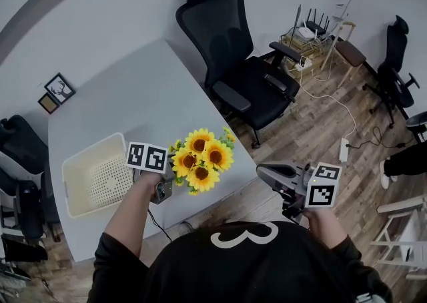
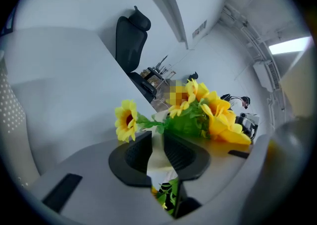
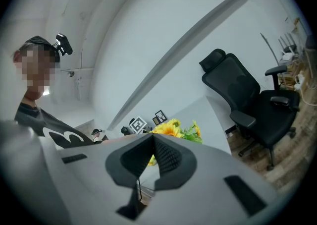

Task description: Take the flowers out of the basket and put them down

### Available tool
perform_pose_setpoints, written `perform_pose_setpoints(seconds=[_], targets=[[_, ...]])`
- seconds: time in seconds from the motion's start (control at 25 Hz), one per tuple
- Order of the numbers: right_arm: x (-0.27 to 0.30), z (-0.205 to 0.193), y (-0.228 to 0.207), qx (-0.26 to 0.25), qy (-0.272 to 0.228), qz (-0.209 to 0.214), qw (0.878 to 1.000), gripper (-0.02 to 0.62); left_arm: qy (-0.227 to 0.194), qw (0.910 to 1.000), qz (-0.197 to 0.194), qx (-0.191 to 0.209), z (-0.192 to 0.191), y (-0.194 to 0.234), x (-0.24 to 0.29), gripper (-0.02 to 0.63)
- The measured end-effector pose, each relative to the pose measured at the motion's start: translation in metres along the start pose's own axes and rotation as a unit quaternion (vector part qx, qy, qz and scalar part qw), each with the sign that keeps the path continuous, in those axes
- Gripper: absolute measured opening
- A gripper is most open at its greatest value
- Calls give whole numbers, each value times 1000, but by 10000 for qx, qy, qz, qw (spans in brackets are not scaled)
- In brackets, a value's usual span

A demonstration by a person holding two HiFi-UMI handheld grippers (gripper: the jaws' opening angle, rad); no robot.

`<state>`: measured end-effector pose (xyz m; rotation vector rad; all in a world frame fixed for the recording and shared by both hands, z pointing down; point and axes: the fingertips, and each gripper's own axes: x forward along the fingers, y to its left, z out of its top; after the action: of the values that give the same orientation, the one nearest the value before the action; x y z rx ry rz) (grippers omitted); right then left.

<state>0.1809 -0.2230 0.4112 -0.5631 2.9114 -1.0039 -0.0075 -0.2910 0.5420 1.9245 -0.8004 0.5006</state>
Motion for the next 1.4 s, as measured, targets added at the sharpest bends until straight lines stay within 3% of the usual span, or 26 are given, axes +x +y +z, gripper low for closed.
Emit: perform_pose_setpoints(seconds=[0.2,0.56,1.0,1.4], targets=[[-27,-4,-13,-21,21,-29,10000,8,50,9999,23,-97,-12,-10,31,81],[-17,-4,-20,-50,256,11,9997,8,91,9993,31,-368,-25,10,47,81],[3,-8,-23,-95,444,311,9985,8,6,9964,-379,-755,-38,15,60,103],[5,-13,-32,-18,448,411,9981,8,-223,9974,-527,-427,-37,10,55,118]])
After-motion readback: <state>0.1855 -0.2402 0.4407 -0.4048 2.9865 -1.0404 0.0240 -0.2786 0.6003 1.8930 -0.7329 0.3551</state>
